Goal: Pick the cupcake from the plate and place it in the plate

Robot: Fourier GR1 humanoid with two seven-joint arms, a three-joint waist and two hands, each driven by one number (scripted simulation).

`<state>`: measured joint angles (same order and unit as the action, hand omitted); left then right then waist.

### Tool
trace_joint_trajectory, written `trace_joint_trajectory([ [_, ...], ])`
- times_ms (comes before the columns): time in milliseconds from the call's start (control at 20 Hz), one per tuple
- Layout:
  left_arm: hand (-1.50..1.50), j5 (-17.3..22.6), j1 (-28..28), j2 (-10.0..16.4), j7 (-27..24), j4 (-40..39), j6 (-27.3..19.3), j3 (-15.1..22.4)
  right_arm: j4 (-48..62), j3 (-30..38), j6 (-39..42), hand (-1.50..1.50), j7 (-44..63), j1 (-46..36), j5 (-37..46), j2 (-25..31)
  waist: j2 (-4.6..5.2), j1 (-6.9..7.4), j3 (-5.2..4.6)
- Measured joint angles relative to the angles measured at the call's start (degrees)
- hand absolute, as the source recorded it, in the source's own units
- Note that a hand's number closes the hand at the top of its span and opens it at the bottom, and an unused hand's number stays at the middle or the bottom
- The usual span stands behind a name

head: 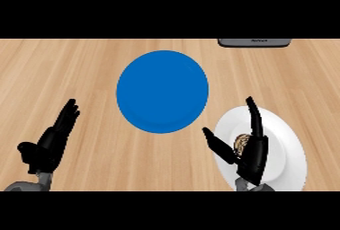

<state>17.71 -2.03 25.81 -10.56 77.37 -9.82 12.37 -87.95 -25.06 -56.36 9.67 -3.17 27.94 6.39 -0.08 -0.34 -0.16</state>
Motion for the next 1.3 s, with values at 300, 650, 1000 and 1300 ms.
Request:
trace_joint_trajectory([
  [300,0.00,-0.1,-1.0,0.3,0.7,-1.1,1.1,-1.6,-8.8,0.1,3.4,-1.50,13.5,8.8,18.8,-1.5,-0.16,-0.69,-0.05],
  [650,0.00,-0.7,-0.9,-0.4,0.5,-1.0,1.3,-1.5,-17.4,0.6,23.8,-1.50,31.0,14.0,31.4,-0.9,-0.10,-0.58,-0.13],
  [1000,0.00,-1.3,-1.2,-0.6,0.9,-1.0,2.3,-2.2,-26.7,0.0,45.1,-1.50,46.4,11.8,34.3,-2.4,0.00,0.08,0.03],
  [1300,0.00,-2.3,-1.3,-1.8,0.0,-2.1,3.6,-3.2,-29.3,1.1,53.5,-1.50,50.6,11.7,34.6,-3.6,0.04,0.20,0.10],
])
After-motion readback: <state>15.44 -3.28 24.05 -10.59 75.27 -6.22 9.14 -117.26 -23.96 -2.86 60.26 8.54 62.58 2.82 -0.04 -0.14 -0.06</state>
